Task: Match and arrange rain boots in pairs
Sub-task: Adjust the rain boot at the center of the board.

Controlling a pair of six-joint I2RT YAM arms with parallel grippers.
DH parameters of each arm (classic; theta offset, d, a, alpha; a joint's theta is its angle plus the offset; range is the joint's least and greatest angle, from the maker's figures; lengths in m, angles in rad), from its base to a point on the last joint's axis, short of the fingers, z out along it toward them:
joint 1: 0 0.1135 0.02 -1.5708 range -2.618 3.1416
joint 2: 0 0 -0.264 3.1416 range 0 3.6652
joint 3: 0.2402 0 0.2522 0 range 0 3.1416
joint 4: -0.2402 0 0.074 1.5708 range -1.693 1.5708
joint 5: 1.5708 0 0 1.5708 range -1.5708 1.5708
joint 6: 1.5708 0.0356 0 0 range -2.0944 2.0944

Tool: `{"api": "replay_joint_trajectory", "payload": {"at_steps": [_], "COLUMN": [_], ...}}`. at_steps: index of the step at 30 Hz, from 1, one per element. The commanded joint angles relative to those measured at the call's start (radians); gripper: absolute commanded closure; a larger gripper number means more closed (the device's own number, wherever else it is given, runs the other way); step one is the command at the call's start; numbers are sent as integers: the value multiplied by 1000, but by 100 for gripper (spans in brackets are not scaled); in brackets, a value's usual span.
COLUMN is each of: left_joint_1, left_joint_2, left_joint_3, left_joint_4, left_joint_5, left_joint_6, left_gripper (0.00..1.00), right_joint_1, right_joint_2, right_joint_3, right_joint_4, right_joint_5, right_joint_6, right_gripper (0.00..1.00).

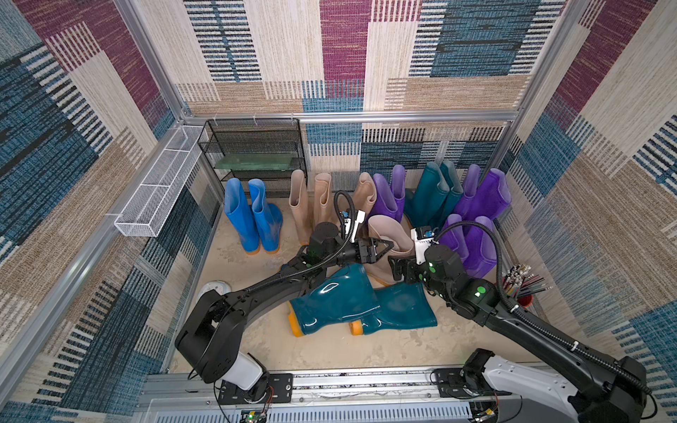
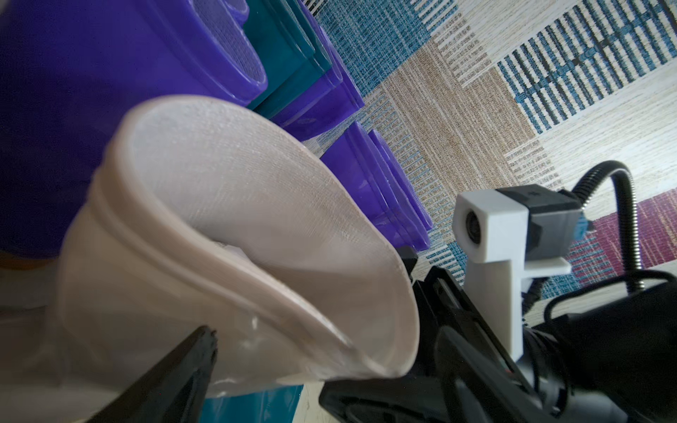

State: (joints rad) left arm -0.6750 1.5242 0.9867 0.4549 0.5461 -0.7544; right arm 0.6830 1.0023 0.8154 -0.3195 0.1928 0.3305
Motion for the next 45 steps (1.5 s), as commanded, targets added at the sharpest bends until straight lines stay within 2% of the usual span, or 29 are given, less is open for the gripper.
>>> {"api": "replay_joint_trajectory", "payload": {"at_steps": [1,3,5,6,9,12,13,18,20,24,26,28,32,40,45], "left_joint_1": [15,27,38,45,59,66,66,39,-8,-150,-226,-300,-437,-645,-686], "left_joint_2": [-6,-14,-30,-44,-103,-193,-228,-363,-406,-457,-462,-456,-430,-213,-56], "left_joint_3": [12,13,10,9,-8,-42,-50,-60,-68,-92,-116,-132,-160,-108,-36], "left_joint_4": [6,0,-8,-18,-70,-143,-187,-496,-632,-831,-867,-890,-879,-803,-805], "left_joint_5": [24,25,24,56,50,4,-13,-123,-224,-426,-520,-620,-805,-1109,-1332], "left_joint_6": [30,30,32,35,65,106,126,261,323,405,414,427,430,476,445], "left_gripper": [5,5,5,5,5,4,4,7,8,8,8,7,6,0,1], "right_joint_1": [-19,-22,-24,-25,-25,-27,-28,-61,-74,-90,-99,-100,-99,-92,-86], "right_joint_2": [21,46,76,94,130,140,135,94,81,80,96,112,123,117,72], "right_joint_3": [-10,-5,12,23,58,76,74,65,58,58,58,78,99,140,155], "right_joint_4": [148,172,177,174,132,89,79,36,37,49,59,41,68,20,-29], "right_joint_5": [-134,-167,-190,-192,-146,-39,3,173,220,227,215,206,130,111,120], "right_joint_6": [-16,-35,-49,-55,-56,-57,-60,-71,-65,-64,-66,-52,-66,-32,-24], "right_gripper": [5,0,13,25,65,95,100,100,100,89,81,61,33,15,9]}}
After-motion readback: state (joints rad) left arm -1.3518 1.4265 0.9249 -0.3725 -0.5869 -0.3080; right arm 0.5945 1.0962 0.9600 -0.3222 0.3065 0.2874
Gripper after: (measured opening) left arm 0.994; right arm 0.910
